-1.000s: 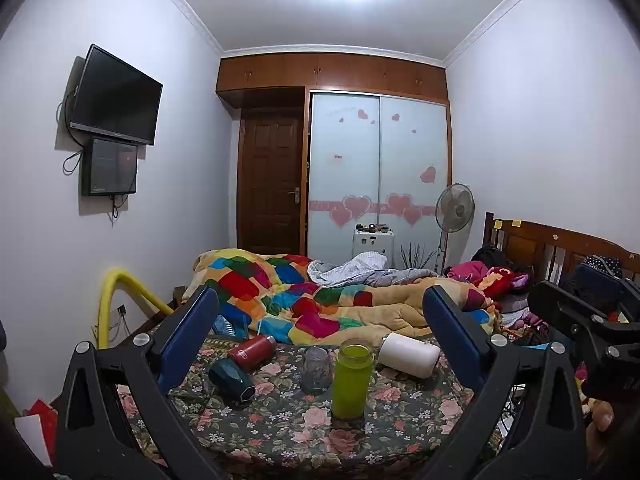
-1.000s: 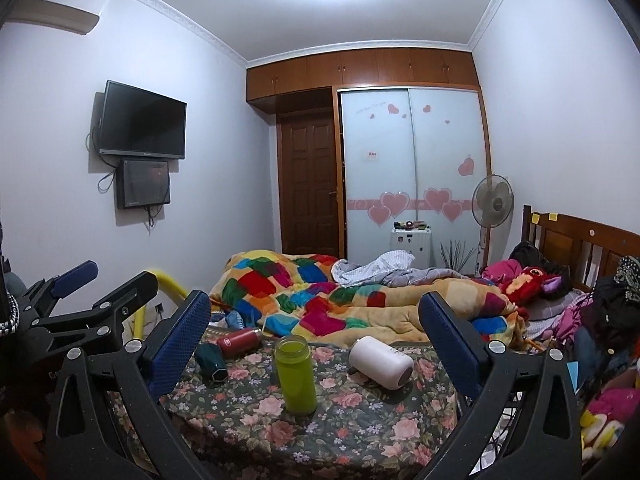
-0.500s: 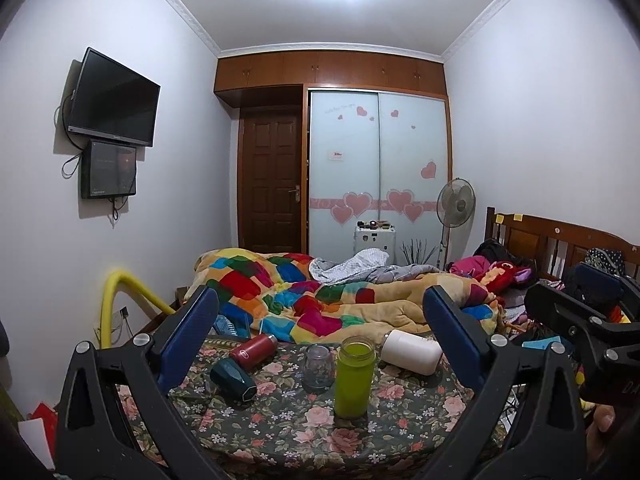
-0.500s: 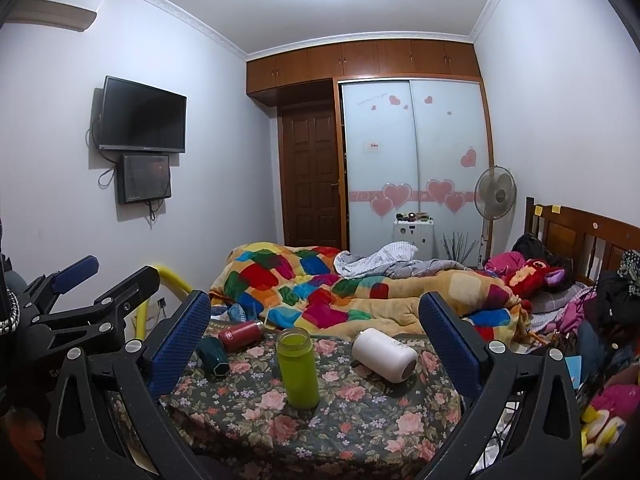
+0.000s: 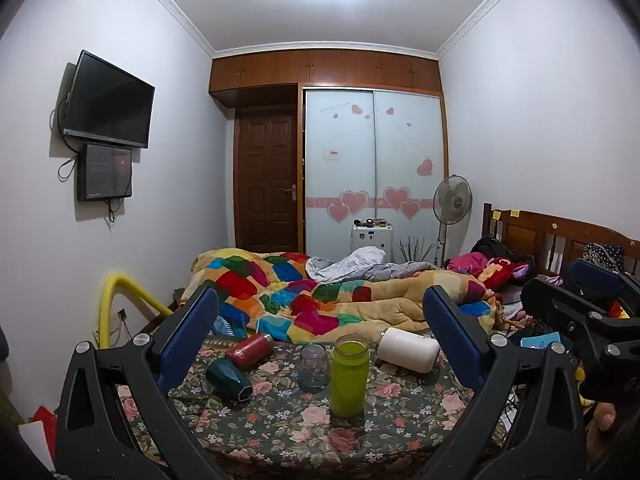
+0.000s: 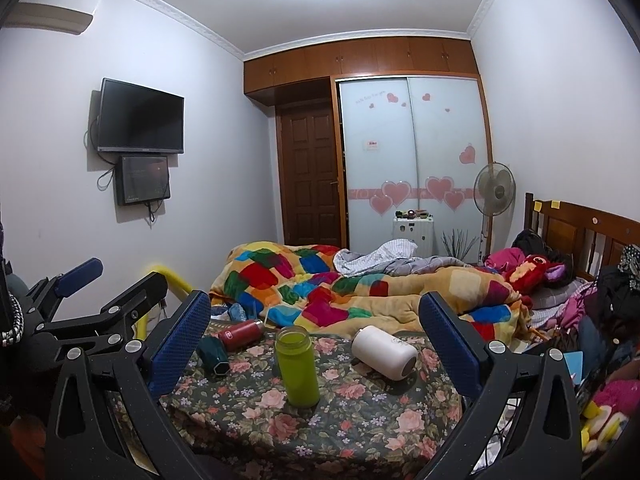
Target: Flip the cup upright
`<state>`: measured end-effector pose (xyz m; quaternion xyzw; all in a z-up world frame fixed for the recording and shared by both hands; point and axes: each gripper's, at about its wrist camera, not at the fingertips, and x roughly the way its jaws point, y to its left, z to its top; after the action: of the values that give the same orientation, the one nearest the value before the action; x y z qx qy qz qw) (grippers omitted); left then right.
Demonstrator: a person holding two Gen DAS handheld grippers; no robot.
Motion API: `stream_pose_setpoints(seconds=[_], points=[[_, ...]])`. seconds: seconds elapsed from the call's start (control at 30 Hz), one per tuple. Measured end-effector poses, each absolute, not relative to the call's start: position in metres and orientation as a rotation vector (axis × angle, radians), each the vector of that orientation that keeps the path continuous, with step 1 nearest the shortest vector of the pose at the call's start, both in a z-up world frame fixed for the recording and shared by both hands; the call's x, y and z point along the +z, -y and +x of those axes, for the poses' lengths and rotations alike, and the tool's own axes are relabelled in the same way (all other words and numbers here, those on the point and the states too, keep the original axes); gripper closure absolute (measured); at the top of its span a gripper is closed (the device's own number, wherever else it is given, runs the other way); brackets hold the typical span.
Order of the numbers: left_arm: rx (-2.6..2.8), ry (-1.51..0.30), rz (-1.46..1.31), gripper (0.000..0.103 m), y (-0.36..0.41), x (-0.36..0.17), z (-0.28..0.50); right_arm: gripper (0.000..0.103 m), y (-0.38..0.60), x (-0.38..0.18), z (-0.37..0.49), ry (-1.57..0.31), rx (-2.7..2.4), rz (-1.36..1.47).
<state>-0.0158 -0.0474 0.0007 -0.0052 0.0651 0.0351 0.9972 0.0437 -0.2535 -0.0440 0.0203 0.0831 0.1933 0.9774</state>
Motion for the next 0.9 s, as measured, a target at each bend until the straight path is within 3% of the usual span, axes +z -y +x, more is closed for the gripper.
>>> stream_pose_setpoints(seconds=[0.9], points=[[0.032,-0.133,-0.022,0.0,0.0484,-0.0006,-0.0124,0.0,0.2502,-0.0461,0.0428,-0.178,0.376,0.049]])
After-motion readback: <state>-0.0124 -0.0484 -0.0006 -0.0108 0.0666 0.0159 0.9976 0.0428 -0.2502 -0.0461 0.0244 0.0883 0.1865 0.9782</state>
